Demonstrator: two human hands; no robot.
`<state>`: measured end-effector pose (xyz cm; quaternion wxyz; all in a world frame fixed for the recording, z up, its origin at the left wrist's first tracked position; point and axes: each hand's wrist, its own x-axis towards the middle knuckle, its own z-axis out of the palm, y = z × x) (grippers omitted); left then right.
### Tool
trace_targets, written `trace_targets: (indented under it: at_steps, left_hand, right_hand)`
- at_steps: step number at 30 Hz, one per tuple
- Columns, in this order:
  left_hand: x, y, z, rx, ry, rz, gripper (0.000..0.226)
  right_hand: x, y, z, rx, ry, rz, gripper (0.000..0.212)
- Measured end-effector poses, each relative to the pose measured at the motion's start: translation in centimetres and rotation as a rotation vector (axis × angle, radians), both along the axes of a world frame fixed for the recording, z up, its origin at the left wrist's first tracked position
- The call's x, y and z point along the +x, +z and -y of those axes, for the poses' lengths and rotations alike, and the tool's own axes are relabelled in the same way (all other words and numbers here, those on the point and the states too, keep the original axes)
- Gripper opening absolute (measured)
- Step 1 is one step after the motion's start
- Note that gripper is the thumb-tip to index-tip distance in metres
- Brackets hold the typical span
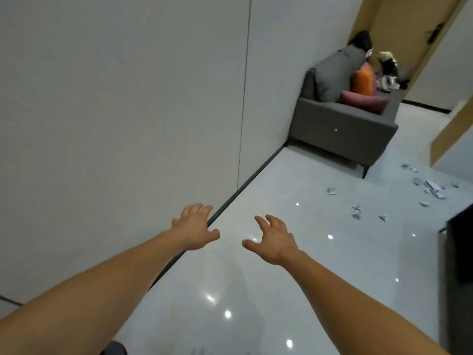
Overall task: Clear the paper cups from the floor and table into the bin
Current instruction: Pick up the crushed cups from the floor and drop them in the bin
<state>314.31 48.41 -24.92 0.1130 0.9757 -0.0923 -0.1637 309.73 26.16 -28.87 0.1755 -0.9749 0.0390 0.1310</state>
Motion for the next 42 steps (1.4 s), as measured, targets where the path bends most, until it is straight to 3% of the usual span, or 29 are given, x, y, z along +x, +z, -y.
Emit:
trace_targets:
  at_steps: [12, 19, 32, 42]
  left_hand:
    - [4.4, 1.0, 20.4, 0.029, -0.371, -0.006, 0.079]
    - [10.1, -0.3, 30.6, -0.039, -0.512, -0.042, 0.079]
    - [24.8, -0.7, 48.5, -0.100, -0.643, -0.090, 0.080]
    - [30.4, -1.9, 67.9, -0.092, -0.676, -0.091, 0.078]
  right_hand:
    - [-3.6, 1.0, 17.9, 0.060, -0.417, 0.034, 0.088]
    - [-0.2, 0.2, 26.2, 0.049, -0.577, 0.026, 0.090]
    - [9.9, -0.5, 40.3, 0.067, -0.749, -0.019, 0.089]
    - [17.1, -2.5, 59.1, 0.075, -0.750, -0.027, 0.087]
